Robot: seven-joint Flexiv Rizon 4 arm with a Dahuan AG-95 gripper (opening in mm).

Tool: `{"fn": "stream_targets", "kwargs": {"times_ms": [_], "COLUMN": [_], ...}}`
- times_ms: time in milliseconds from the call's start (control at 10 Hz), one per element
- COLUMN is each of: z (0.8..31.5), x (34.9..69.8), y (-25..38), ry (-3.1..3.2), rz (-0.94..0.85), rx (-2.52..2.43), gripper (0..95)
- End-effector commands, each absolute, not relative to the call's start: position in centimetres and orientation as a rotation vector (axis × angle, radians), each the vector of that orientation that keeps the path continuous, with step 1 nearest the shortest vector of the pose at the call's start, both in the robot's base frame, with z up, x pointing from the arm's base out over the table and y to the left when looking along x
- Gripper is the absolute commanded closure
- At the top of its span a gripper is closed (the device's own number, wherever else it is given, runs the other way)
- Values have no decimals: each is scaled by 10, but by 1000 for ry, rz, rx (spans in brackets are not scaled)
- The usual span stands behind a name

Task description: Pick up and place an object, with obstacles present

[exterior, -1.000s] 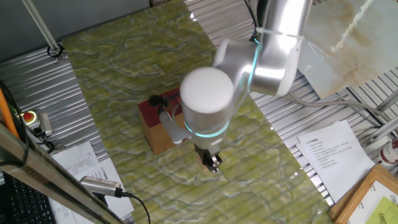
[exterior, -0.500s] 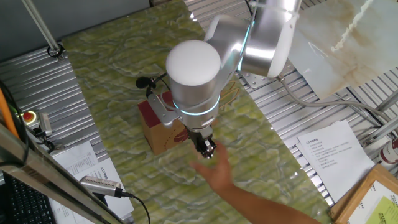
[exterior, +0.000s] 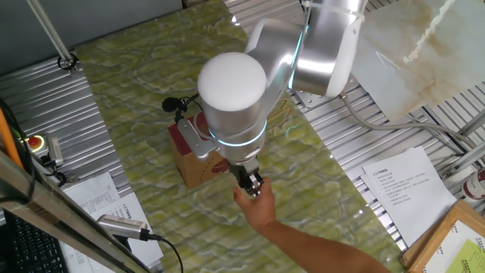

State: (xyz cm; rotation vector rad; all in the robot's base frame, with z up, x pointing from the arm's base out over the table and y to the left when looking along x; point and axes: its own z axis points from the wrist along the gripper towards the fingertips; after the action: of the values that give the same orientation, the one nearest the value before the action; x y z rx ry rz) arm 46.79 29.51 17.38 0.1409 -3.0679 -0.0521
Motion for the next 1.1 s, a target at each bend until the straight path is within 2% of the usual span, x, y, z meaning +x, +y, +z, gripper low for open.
{"fn": "stream_targets", "kwargs": {"times_ms": [100, 400, 1100], "z": [179, 181, 209], "x": [466, 468, 470], "y": [295, 298, 298], "ry": [-3061, -3058, -3044], "rz": [-70, -50, -53], "rx": [137, 164, 130], "gripper": [950, 950, 950]}}
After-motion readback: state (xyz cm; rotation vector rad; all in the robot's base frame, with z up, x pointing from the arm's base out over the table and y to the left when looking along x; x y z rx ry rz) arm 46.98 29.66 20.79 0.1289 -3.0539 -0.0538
